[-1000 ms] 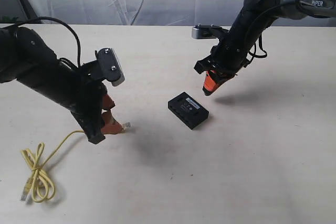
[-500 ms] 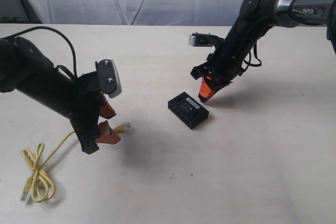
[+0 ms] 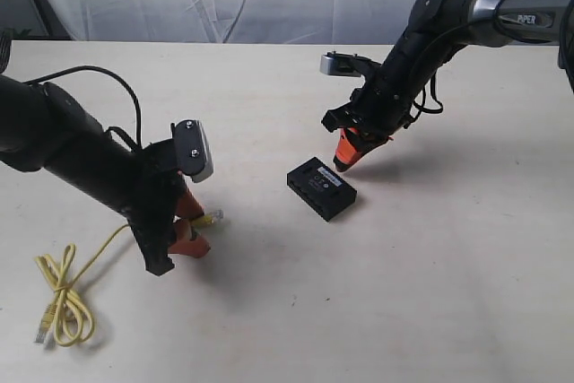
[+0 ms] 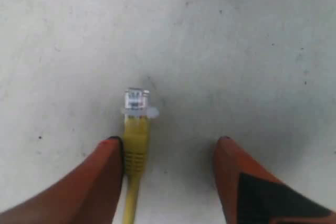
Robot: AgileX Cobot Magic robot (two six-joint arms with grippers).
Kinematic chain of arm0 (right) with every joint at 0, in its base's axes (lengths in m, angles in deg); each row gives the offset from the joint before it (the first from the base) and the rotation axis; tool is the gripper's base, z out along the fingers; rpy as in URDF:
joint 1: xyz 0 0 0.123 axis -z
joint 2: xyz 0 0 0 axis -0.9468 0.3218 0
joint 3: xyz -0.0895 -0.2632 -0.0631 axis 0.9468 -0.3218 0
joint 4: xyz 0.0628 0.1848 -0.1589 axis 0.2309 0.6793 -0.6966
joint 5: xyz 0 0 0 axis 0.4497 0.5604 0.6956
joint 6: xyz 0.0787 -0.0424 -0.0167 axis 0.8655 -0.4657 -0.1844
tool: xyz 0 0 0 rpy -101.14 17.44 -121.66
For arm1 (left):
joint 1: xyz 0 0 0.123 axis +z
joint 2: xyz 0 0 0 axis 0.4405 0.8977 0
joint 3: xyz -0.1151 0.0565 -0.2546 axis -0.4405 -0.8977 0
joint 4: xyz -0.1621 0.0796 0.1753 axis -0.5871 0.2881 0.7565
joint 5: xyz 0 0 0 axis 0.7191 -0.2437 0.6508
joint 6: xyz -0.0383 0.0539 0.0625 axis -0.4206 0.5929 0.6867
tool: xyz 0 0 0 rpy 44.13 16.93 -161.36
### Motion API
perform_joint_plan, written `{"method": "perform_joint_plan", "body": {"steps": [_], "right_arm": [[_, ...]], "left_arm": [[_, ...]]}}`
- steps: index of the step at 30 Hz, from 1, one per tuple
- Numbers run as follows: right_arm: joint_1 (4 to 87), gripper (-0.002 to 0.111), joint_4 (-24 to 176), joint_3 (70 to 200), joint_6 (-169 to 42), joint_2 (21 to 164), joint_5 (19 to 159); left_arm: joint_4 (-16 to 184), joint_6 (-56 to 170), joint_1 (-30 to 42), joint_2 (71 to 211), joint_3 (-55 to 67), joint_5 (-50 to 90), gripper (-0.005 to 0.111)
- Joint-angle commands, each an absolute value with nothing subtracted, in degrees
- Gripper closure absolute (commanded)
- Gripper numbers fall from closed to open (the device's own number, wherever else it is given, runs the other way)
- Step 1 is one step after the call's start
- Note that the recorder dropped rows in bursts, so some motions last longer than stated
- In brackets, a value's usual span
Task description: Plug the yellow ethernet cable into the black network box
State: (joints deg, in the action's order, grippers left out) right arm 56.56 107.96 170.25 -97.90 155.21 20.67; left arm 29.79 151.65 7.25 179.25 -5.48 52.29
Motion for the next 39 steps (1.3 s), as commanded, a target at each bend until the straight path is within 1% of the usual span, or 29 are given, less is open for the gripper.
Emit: {"method": "perform_joint_plan", "body": {"steps": [1, 5, 7, 8, 11, 12, 17, 22, 25, 27, 28, 31, 39], "right_arm": [[56.78, 0.109, 108.66, 170.63, -98.65, 155.13, 21.28], [56.78, 0.109, 108.67, 170.63, -98.75, 155.13, 21.16], [56.78, 0.109, 108.67, 170.63, -98.75, 155.13, 21.16], [56.78, 0.109, 108.67, 170.63, -98.75, 155.13, 21.16], [56.78, 0.109, 108.67, 170.63, -98.75, 155.13, 21.05], [56.78, 0.109, 108.67, 170.63, -98.75, 155.13, 20.91], [56.78, 0.109, 109.20, 170.53, -98.75, 155.13, 20.58], [56.78, 0.109, 109.20, 170.53, -98.75, 155.13, 20.18], [56.78, 0.109, 109.20, 170.53, -98.75, 155.13, 20.18], [56.78, 0.109, 109.20, 170.53, -97.90, 155.13, 20.20], [56.78, 0.109, 109.20, 170.53, -97.36, 155.13, 20.20], [56.78, 0.109, 108.76, 170.53, -95.78, 155.13, 20.20], [56.78, 0.109, 106.12, 169.88, -95.74, 155.64, 19.35]], "left_arm": [[26.90, 154.21, 7.13, 180.01, -5.66, 50.14, 0.062], [24.38, 157.25, 7.13, 180.10, -5.66, 48.74, 0.066], [24.38, 158.31, 7.13, 180.10, -5.66, 48.48, 0.072], [24.38, 158.30, 7.13, 180.10, -5.66, 47.90, 0.078], [23.33, 158.41, 7.13, 180.10, -5.66, 46.40, 0.102], [23.33, 158.41, 7.13, 180.10, -5.66, 46.42, 0.106], [18.73, 158.41, 7.13, 180.10, -5.66, 46.39, 0.106], [13.28, 154.47, 6.89, 180.10, -2.07, 51.50, 0.106], [15.78, 149.57, 4.77, 180.10, -0.33, 51.76, 0.106], [18.80, 142.47, 2.62, 180.77, 1.25, 50.26, 0.106], [23.29, 135.92, 1.43, 181.78, 2.92, 50.61, 0.106], [30.61, 126.70, -0.47, 182.76, 5.99, 50.92, 0.106], [31.10, 125.37, -3.70, 186.21, 8.82, 51.62, 0.106]]}}
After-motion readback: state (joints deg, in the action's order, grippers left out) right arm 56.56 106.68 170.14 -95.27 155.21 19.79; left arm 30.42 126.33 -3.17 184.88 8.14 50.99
